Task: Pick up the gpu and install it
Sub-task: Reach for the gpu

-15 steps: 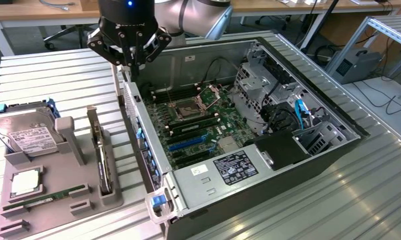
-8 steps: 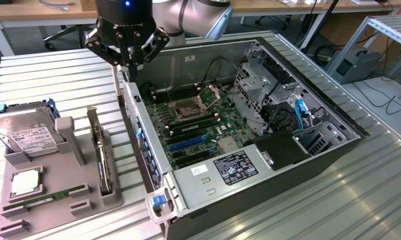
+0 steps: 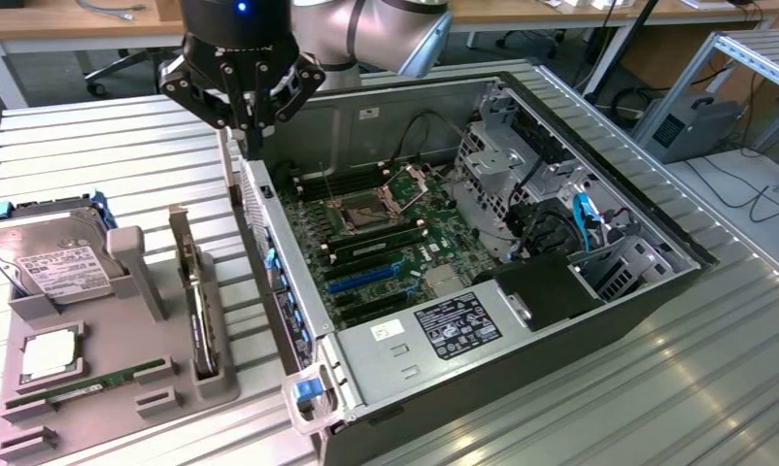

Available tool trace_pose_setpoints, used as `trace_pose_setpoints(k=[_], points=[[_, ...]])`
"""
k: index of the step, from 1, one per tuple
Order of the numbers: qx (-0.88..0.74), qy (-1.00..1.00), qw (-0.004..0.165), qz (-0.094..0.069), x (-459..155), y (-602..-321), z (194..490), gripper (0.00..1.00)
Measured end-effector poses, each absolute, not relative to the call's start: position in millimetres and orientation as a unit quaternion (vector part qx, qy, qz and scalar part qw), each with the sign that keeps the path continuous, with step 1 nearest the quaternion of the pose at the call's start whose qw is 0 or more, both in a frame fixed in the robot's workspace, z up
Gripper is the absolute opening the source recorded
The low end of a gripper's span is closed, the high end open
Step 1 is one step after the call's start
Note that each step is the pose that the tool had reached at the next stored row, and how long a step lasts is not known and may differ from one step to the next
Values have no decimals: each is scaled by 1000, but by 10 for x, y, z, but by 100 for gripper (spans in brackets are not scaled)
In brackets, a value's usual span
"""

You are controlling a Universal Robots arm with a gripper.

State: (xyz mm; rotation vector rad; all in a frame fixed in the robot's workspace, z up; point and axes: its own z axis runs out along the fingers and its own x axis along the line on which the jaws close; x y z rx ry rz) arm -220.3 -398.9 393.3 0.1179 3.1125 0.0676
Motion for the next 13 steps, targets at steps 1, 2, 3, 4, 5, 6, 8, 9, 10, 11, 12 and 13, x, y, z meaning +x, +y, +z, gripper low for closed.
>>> trace_pose_setpoints(k=[1, 2, 3, 4, 5, 6, 8, 9, 10, 11, 12, 13], points=[[38, 999, 13, 22, -2212, -3990, 3933, 11], [38, 999, 13, 22, -2218, -3989, 3933, 11], [38, 999, 13, 22, -2224, -3989, 3933, 11], [38, 999, 13, 22, -2228, -3989, 3933, 11], [38, 999, 13, 22, -2232, -3989, 3933, 11], [38, 999, 13, 22, -2236, -3989, 3933, 11], [38, 999, 13, 22, -2243, -3989, 3933, 11], [38, 999, 13, 22, -2247, -3989, 3933, 11], [38, 999, 13, 22, -2251, -3989, 3933, 11], [38, 999, 13, 22, -2255, -3989, 3933, 11], [38, 999, 13, 22, -2258, -3989, 3933, 11], [38, 999, 13, 22, -2261, -3989, 3933, 11]])
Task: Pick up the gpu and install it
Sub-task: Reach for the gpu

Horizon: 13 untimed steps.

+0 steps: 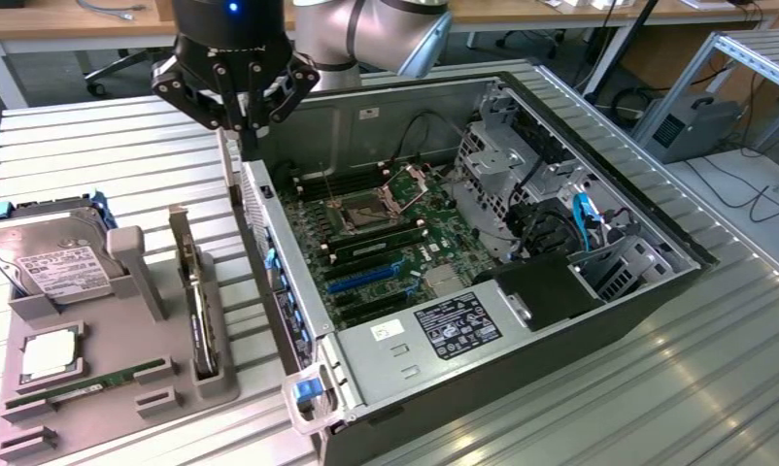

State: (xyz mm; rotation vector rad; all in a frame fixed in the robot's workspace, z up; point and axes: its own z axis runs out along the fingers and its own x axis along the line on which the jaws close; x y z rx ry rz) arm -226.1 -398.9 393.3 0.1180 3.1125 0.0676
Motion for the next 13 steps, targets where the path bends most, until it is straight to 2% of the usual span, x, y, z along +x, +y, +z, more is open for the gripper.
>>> trace_pose_setpoints(k=[13], points=[[38, 999, 13, 22, -2311, -3989, 3933, 11]])
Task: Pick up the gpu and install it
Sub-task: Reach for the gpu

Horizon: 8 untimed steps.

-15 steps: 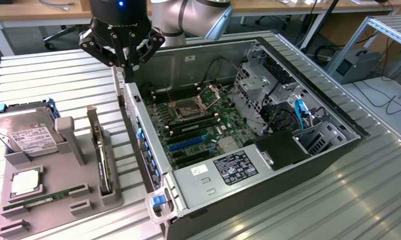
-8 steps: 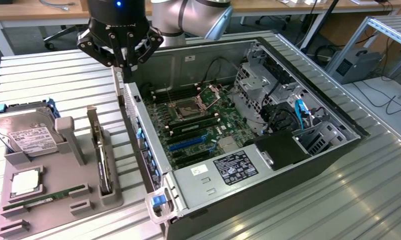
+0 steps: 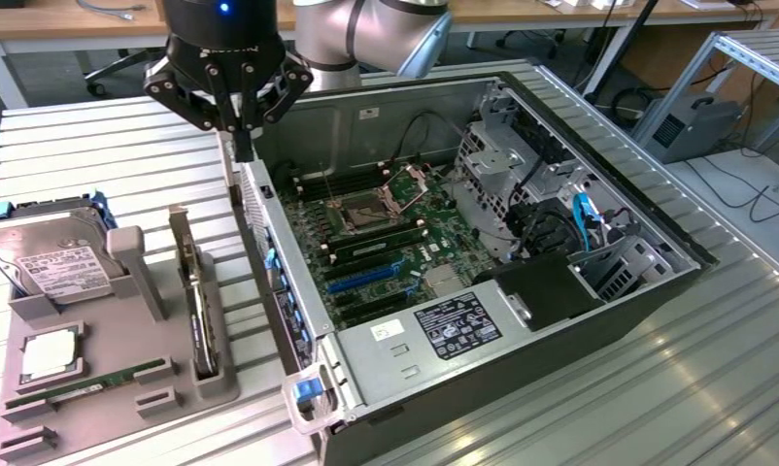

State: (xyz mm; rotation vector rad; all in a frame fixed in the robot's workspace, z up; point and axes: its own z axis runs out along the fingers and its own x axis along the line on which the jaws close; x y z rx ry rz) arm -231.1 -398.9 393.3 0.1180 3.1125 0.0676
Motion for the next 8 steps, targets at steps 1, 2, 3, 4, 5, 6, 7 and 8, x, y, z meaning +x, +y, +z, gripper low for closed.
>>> trace_pose_setpoints(k=[1, 2, 3, 4, 5, 6, 7, 8], points=[[38, 999, 13, 22, -2315, -3990, 3933, 11], [38, 999, 13, 22, -2319, -3989, 3933, 11], [38, 999, 13, 22, -2322, -3989, 3933, 11], [38, 999, 13, 22, -2326, -3989, 3933, 11], [38, 999, 13, 22, -2329, -3989, 3933, 11], [38, 999, 13, 22, -2333, -3989, 3933, 11], [38, 999, 13, 22, -2337, -3989, 3933, 11], [38, 999, 13, 22, -2340, -3990, 3933, 11]])
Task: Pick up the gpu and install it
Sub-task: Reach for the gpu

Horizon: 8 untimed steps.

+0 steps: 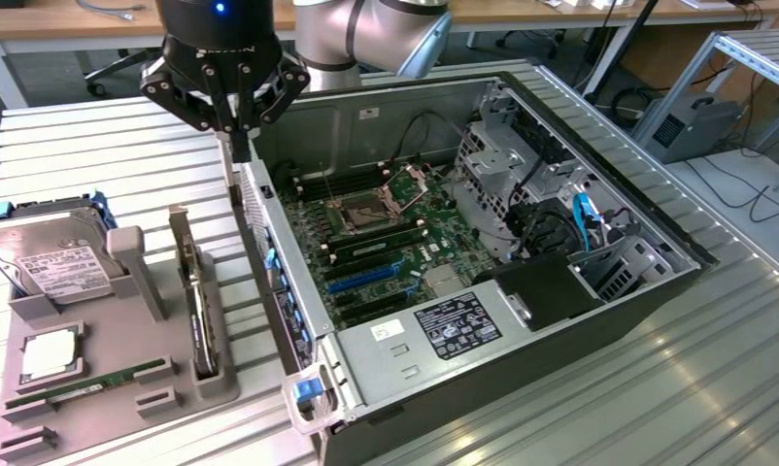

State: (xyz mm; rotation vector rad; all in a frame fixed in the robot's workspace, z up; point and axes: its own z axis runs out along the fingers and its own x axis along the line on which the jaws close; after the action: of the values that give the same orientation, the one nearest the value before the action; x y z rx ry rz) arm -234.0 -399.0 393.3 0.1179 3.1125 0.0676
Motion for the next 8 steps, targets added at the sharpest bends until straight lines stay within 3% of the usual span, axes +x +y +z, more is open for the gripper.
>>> trace_pose_setpoints(k=[8], points=[[38, 999, 13, 22, -2370, -3989, 3933, 11]])
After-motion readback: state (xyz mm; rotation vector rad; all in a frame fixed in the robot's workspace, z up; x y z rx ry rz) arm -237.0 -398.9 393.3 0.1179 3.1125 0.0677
